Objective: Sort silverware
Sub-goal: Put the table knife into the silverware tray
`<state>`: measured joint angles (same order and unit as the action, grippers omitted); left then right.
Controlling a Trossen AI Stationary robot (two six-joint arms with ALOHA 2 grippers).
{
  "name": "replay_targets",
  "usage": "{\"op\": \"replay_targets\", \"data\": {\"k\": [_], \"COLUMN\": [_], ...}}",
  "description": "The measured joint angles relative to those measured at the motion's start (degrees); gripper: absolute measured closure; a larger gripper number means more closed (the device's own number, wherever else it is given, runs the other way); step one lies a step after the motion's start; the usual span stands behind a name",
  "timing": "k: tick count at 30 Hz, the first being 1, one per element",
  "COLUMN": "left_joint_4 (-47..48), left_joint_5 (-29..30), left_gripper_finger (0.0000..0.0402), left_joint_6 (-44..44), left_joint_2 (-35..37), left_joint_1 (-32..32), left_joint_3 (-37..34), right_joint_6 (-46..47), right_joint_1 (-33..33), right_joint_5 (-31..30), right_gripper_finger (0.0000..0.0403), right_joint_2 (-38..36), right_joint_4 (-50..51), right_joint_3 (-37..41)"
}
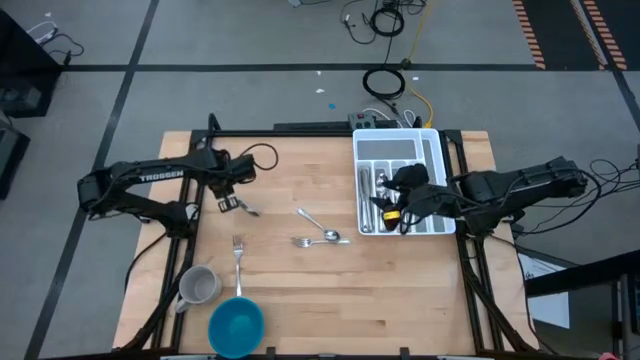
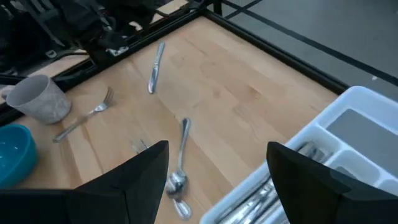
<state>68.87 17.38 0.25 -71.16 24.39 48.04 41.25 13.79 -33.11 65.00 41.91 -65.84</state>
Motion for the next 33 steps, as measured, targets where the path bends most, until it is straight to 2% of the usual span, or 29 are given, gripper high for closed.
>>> {"op": "replay_targets", "data": {"k": [3, 7, 9, 13, 21, 27, 33], "left_joint_4": [-1.8, -2.8, -4.5, -8.1, -11.6, -13.1, -15.7], "left_joint_5": [2.4, -0.1, -1.2, -5.8, -5.9, -2.9, -3.2], "left_gripper_finger": [0.0305, 0.0374, 0.0393, 0.0397, 0.0399, 0.04, 0.0401], "left_joint_6": [-1.3, -1.0, -2.2, -10.7, -18.4, -21.8, -28.1], "left_joint_2": [0.0, -0.1, -0.1, -0.1, -0.1, -0.1, -0.1], "left_joint_1": [2.1, 4.9, 6.6, 10.2, 13.2, 13.3, 13.5], "left_joint_3": [-1.5, -1.6, -1.6, -1.7, -8.3, -9.2, -11.1], "right_joint_6": [0.0, 0.0, 0.1, 1.7, 3.4, 4.1, 3.0], "right_joint_1": [0.0, 0.0, 0.0, 0.0, 0.0, 0.0, 0.0], "right_joint_5": [0.1, 0.2, 0.2, 0.2, 0.2, 0.2, 0.1], "right_gripper_finger": [0.0152, 0.0186, 0.0205, 0.0247, 0.0308, 0.0327, 0.033], "right_joint_2": [1.8, 3.5, 4.1, 4.5, 4.5, 4.5, 4.5], "right_joint_4": [-2.4, -3.8, -4.4, -4.5, -4.5, -4.5, -6.5], "right_joint_3": [0.0, 0.0, 0.0, 0.0, 0.0, 0.0, 0.0]}}
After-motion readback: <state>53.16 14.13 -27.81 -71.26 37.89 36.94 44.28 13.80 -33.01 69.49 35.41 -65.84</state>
